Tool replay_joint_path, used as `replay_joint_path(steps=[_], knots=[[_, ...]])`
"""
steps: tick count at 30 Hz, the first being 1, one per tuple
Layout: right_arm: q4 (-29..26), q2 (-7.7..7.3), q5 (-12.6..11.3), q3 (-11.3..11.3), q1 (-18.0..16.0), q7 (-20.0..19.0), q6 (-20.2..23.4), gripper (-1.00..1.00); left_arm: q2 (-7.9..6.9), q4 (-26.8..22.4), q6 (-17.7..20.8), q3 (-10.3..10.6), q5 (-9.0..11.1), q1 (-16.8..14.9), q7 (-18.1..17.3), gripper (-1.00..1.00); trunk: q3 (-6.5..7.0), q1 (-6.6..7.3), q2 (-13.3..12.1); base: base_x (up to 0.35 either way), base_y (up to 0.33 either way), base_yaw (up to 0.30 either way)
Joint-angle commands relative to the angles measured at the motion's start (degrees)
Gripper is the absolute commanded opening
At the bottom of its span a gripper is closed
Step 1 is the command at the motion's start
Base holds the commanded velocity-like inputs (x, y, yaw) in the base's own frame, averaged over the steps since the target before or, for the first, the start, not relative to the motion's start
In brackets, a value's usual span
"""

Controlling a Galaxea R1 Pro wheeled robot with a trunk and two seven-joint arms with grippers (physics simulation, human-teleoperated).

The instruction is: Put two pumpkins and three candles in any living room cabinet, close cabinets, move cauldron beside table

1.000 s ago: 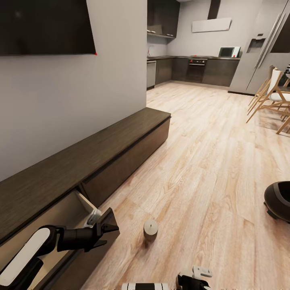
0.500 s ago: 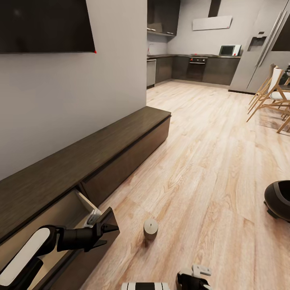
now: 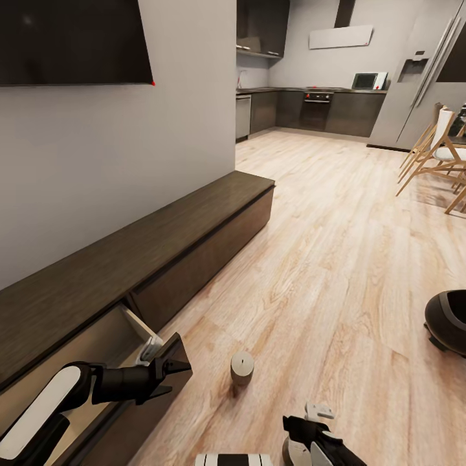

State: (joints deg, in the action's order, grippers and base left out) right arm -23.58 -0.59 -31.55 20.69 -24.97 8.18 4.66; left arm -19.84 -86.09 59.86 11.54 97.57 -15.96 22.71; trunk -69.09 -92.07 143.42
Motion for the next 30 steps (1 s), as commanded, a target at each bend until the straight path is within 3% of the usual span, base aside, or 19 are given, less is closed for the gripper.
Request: replay_joint_path(steps=[1,21,27,30], knots=[[-0.14,-0.05,-0.35,0.44,-0.04,0.50,0.27,1.00,-0.03,-0.04,0.00,0.06,0.60,-0.04,0.58,1.00,-0.05,0.01,0.02,0.000,0.000,0.000],[1.69,-0.48,-0.61,0.46,-0.08,0.52,0.53,1.00,-0.02,-0.04,0.00,0.06,0.67,-0.04,0.58,1.00,-0.71,-0.07,0.06,0.000,0.000,0.000],[1.94,-0.38,-0.61,0.49,-0.08,0.52,0.49,1.00,-0.02,-0.04,0.00,0.09,0.68,-0.04,0.58,1.00,-2.04,-0.22,0.14,0.000,0.000,0.000],[1.95,-0.38,-0.61,0.49,-0.08,0.51,0.45,1.00,-0.02,-0.04,0.00,0.07,0.65,-0.04,0.58,1.00,-2.04,-0.22,0.14,0.000,0.000,0.000]])
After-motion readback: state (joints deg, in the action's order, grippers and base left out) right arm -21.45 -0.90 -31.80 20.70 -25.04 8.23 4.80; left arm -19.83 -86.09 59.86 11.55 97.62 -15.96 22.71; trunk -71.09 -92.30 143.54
